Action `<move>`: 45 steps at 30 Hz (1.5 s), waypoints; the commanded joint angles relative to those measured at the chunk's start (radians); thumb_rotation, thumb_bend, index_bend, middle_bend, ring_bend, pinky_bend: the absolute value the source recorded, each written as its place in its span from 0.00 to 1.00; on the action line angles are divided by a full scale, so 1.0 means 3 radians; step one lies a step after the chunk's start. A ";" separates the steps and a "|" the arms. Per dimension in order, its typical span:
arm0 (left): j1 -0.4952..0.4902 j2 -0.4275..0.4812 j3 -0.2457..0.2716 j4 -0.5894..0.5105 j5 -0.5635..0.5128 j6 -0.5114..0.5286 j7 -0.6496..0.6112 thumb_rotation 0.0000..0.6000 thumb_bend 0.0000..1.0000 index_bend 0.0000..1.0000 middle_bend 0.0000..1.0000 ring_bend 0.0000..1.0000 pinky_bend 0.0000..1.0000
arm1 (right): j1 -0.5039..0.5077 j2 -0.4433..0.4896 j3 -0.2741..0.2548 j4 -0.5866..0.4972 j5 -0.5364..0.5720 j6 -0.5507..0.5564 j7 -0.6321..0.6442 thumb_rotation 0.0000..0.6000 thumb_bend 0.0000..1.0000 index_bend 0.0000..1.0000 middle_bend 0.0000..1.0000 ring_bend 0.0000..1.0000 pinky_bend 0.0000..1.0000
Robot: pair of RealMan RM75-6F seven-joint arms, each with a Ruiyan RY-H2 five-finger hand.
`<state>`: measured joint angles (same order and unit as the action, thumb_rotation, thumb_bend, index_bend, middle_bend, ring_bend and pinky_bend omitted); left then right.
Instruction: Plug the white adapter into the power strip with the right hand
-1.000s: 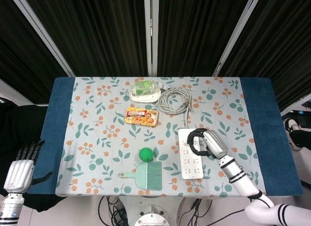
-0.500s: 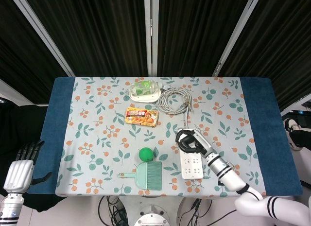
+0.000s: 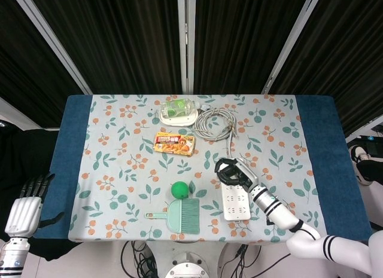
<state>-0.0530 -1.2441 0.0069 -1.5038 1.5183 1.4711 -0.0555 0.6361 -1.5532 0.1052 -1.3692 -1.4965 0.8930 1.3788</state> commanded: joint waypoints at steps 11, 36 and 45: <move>0.0001 -0.0009 0.0000 0.0017 0.0002 0.0002 -0.0013 1.00 0.13 0.00 0.00 0.00 0.00 | -0.0068 -0.0051 -0.0097 0.0118 -0.0063 0.0150 0.0058 1.00 0.72 0.94 0.92 0.84 0.93; -0.0038 -0.0061 -0.0109 0.0030 -0.0014 0.0093 0.0167 1.00 0.12 0.00 0.00 0.00 0.00 | -0.0976 0.0737 -0.0167 -0.0193 -0.0274 0.1762 -0.3906 1.00 0.35 0.18 0.24 0.07 0.01; -0.0015 -0.0152 -0.0167 0.0071 -0.0040 0.0214 0.0364 1.00 0.10 0.00 0.00 0.00 0.00 | -0.1479 0.1114 -0.0337 -0.0728 -0.0064 0.2089 -0.4589 1.00 0.33 0.00 0.00 0.00 0.00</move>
<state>-0.0588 -1.2875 -0.0419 -1.4827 1.5072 1.5324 0.0502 0.2684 -1.2809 0.0351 -1.5196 -1.5439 1.4545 0.0656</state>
